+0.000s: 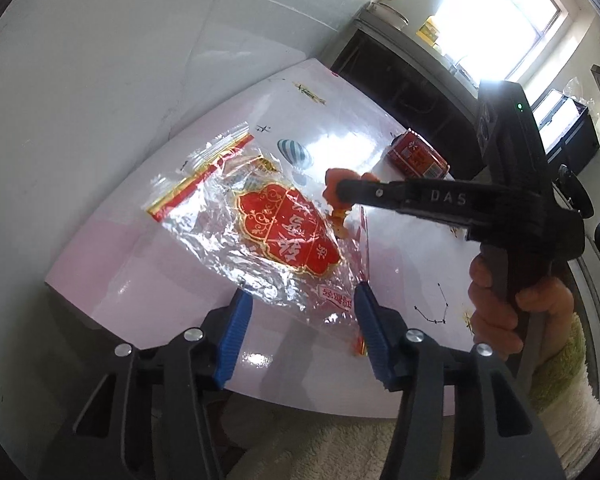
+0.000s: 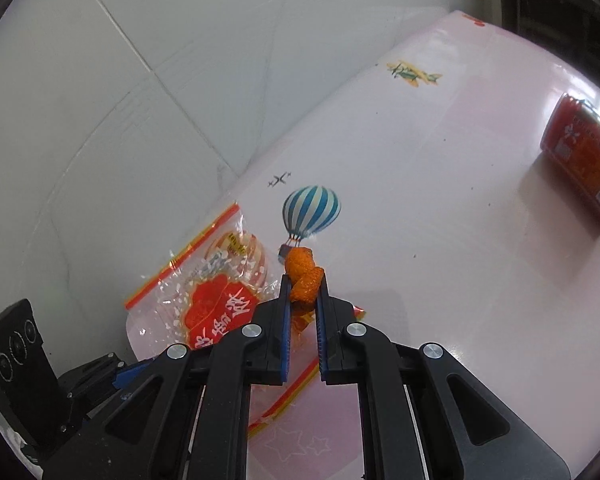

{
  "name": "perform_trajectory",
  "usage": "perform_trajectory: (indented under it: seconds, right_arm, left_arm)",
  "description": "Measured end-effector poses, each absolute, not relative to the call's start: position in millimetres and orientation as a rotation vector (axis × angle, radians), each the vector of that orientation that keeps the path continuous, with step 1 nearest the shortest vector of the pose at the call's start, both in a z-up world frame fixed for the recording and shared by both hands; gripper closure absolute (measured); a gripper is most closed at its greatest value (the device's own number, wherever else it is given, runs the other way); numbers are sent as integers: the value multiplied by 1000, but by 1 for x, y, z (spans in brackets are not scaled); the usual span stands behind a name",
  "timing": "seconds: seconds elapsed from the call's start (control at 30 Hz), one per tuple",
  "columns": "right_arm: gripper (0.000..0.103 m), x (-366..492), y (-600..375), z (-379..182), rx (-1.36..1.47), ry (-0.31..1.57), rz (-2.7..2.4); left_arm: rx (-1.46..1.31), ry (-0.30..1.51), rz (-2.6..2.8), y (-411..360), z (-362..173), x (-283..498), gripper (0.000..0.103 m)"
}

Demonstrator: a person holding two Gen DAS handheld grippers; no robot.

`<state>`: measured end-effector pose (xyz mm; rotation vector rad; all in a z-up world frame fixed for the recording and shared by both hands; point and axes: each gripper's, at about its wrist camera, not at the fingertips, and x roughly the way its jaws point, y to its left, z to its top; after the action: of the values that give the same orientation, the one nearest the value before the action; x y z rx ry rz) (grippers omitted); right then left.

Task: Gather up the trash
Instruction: 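Grasp the clear red-printed snack bag with the left tool while the right tool holds the snack piece, then carry the bag and snack piece over the wastebasket and open both tools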

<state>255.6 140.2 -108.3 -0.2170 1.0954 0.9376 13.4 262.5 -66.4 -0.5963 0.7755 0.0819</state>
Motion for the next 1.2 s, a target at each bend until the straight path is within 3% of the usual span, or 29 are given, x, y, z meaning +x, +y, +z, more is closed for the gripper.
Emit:
perform_trajectory:
  seconds: [0.2, 0.33, 0.47, 0.67, 1.2]
  right_arm:
    - [94, 255, 127, -115, -195, 1129, 915]
    - [94, 257, 110, -114, -135, 1134, 875]
    - [94, 265, 81, -110, -47, 1124, 847]
    - [94, 267, 32, -94, 76, 1088, 780]
    - [94, 234, -160, -65, 450, 937, 539]
  left_arm:
    - [-641, 731, 51, 262, -63, 25, 68]
    - [-612, 734, 48, 253, -60, 38, 88]
    - [-593, 747, 22, 246, -57, 50, 96]
    - [-552, 718, -33, 233, -39, 56, 102]
    - [-369, 639, -289, 143, 30, 91, 102]
